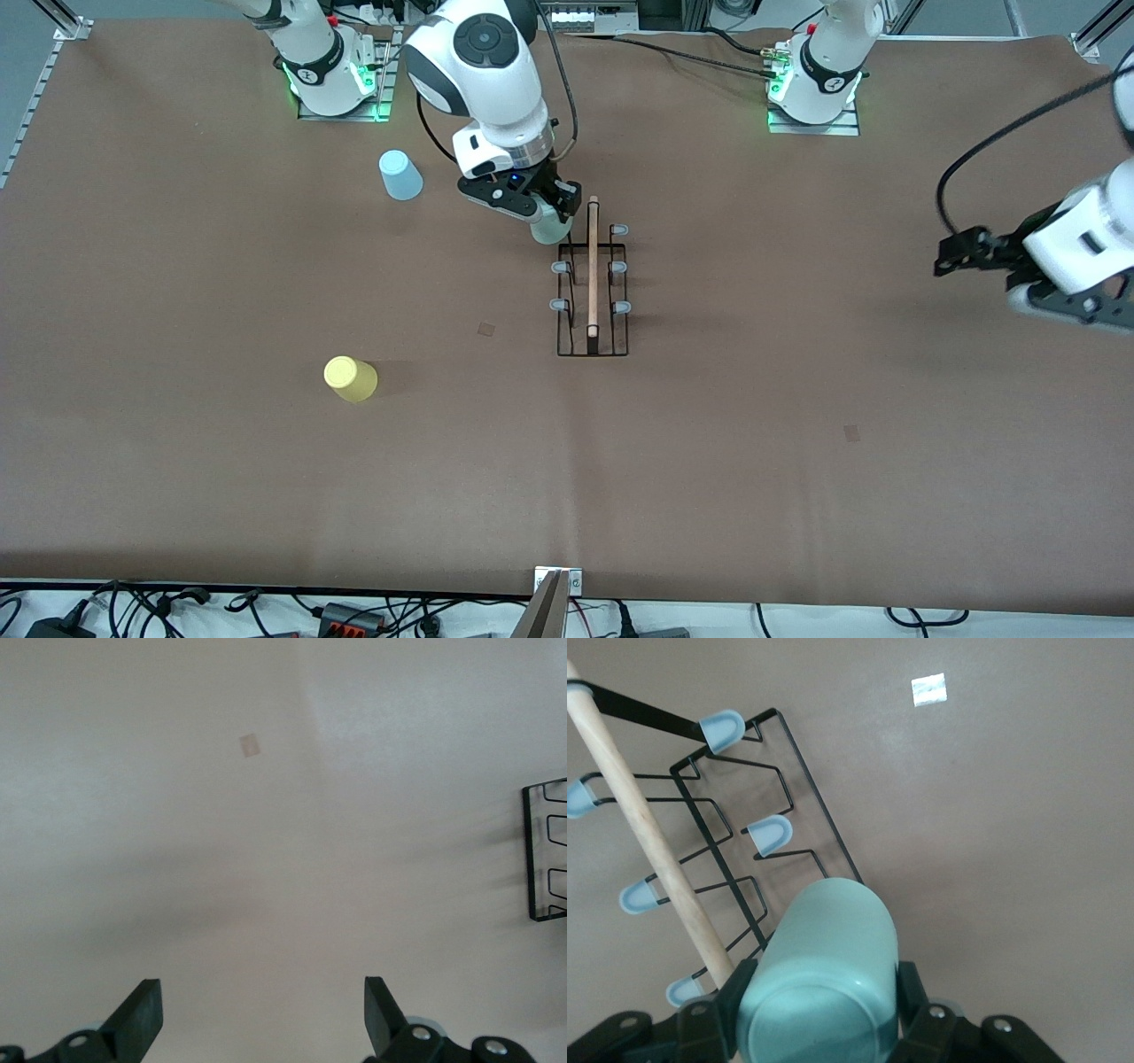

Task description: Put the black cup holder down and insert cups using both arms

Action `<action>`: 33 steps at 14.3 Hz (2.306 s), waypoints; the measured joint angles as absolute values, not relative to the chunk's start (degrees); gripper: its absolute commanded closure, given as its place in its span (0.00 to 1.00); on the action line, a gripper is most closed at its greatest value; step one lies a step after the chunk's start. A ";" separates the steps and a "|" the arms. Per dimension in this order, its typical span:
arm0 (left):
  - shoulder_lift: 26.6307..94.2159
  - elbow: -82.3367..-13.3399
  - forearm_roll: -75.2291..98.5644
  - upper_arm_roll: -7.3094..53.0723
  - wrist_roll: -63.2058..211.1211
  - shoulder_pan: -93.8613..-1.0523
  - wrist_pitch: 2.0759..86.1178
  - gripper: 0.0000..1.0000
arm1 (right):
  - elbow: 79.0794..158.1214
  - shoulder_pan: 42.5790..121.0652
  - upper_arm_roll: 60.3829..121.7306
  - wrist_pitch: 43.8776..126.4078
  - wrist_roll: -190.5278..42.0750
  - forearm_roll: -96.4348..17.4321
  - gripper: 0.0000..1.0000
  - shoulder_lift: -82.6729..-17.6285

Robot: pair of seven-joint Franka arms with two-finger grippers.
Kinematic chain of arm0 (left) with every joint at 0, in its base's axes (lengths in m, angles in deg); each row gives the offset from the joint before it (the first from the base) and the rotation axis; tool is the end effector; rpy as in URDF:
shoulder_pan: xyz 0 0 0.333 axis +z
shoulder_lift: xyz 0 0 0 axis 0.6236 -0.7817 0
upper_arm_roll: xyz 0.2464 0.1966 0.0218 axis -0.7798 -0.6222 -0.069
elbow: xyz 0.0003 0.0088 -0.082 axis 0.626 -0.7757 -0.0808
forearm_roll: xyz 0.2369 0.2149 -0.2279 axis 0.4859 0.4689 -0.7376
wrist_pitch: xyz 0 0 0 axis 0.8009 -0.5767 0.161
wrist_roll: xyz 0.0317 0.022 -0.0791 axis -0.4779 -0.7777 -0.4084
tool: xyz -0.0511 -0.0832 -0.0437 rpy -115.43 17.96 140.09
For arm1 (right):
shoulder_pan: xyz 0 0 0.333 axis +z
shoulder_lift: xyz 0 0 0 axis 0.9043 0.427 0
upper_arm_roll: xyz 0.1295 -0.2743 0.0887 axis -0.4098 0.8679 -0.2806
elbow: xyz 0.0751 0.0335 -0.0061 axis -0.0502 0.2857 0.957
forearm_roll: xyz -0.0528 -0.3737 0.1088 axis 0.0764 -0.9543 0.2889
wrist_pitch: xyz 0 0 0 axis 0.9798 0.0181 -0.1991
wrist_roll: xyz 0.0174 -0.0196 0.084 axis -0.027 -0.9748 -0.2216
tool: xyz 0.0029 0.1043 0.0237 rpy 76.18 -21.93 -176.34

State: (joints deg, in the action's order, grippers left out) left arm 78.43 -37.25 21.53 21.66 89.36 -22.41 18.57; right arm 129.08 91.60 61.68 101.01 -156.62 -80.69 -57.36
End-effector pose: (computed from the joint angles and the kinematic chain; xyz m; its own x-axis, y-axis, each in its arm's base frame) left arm 0.5912 0.0033 0.5620 0.9820 -0.1711 -0.0799 -0.1687 -0.9850 0.0367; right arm 0.4075 0.4748 0.3731 0.9052 -0.4243 -0.0244 -0.4236 -0.8960 -0.1334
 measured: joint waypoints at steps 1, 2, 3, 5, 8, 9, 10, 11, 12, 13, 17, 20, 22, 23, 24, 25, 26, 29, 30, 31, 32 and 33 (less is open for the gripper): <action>80.63 -38.59 21.49 19.11 89.19 -24.98 18.44 0.00 | 129.07 91.84 61.68 101.17 -156.63 -81.12 0.96 -57.02; 82.85 -40.33 21.48 17.12 88.42 -27.12 18.40 0.00 | 129.07 92.03 61.67 101.22 -156.72 -81.69 0.96 -56.72; 85.20 -42.52 21.46 15.08 86.88 -29.45 18.64 0.00 | 129.08 92.12 61.67 101.22 -156.82 -82.13 0.93 -56.43; 89.62 -47.16 21.45 10.81 82.92 -34.88 20.57 0.00 | 129.07 92.18 61.68 101.34 -156.83 -82.32 0.88 -55.79; 92.23 -49.80 21.45 8.74 81.24 -37.87 23.23 0.00 | 129.07 92.35 61.68 102.65 -156.83 -82.36 0.06 -54.86; 92.26 -50.02 21.44 8.62 81.21 -37.92 23.62 0.00 | 129.07 92.37 61.68 103.24 -156.84 -82.36 0.00 -54.61; 92.21 -50.09 21.44 8.56 81.21 -38.07 23.85 0.00 | 129.07 92.38 61.70 103.75 -156.86 -82.36 0.00 -54.43; 92.09 -49.90 21.44 8.53 81.17 -38.30 23.93 0.00 | 129.06 92.37 61.81 104.00 -156.86 -82.37 0.00 -54.39; 91.59 -49.05 21.44 8.46 81.10 -38.50 23.46 0.00 | 128.99 92.23 62.02 104.06 -156.86 -82.41 0.00 -54.42; 90.50 -47.21 21.44 8.36 81.08 -38.59 22.11 0.00 | 128.85 91.71 62.22 104.07 -156.79 -82.59 0.00 -54.47; 84.07 -39.25 21.44 7.68 82.09 -38.52 17.48 0.00 | 128.36 84.18 62.80 99.12 -144.57 -83.46 0.00 -55.41; 82.60 -37.85 21.44 7.88 82.93 -38.63 17.10 0.00 | 128.48 72.49 63.22 93.06 -122.11 -83.52 0.00 -57.18; 82.63 -37.39 21.44 8.02 83.01 -38.73 16.79 0.00 | 129.17 65.18 63.55 93.76 -110.21 -85.49 0.00 -56.97; 82.63 -37.22 21.44 8.05 83.05 -38.73 16.69 0.00 | 129.97 62.57 63.68 96.07 -106.77 -87.19 0.00 -56.29; 82.65 -37.18 21.44 8.06 83.08 -38.73 16.65 0.00 | 130.79 60.77 63.75 98.66 -104.65 -88.59 0.00 -55.30; 82.72 -37.24 21.44 8.05 83.09 -38.71 16.68 0.00 | 131.37 59.74 63.85 100.84 -103.27 -89.84 0.00 -54.09; 83.04 -37.67 21.44 8.05 83.10 -38.70 16.91 0.00 | 131.63 59.40 64.14 102.68 -102.51 -91.28 0.00 -52.95; 86.65 -42.60 21.44 8.09 83.69 -38.71 17.99 0.00 | 131.72 59.40 65.08 107.33 -101.63 -94.99 0.00 -50.41; 87.82 -44.00 21.39 8.09 84.69 -38.70 18.42 0.00 | 131.74 59.38 65.44 109.21 -101.53 -95.87 0.00 -49.49; 88.50 -44.76 20.94 8.03 85.60 -38.65 18.81 0.00 | 131.76 59.22 65.78 111.16 -101.43 -96.99 0.00 -48.40; 88.80 -45.11 20.03 7.87 86.20 -38.56 19.25 0.00 | 131.79 58.92 66.04 113.30 -101.40 -98.54 0.00 -47.10; 88.84 -45.31 19.54 7.69 86.51 -38.40 19.61 0.00 | 131.82 58.72 66.41 115.31 -101.40 -99.85 0.00 -45.81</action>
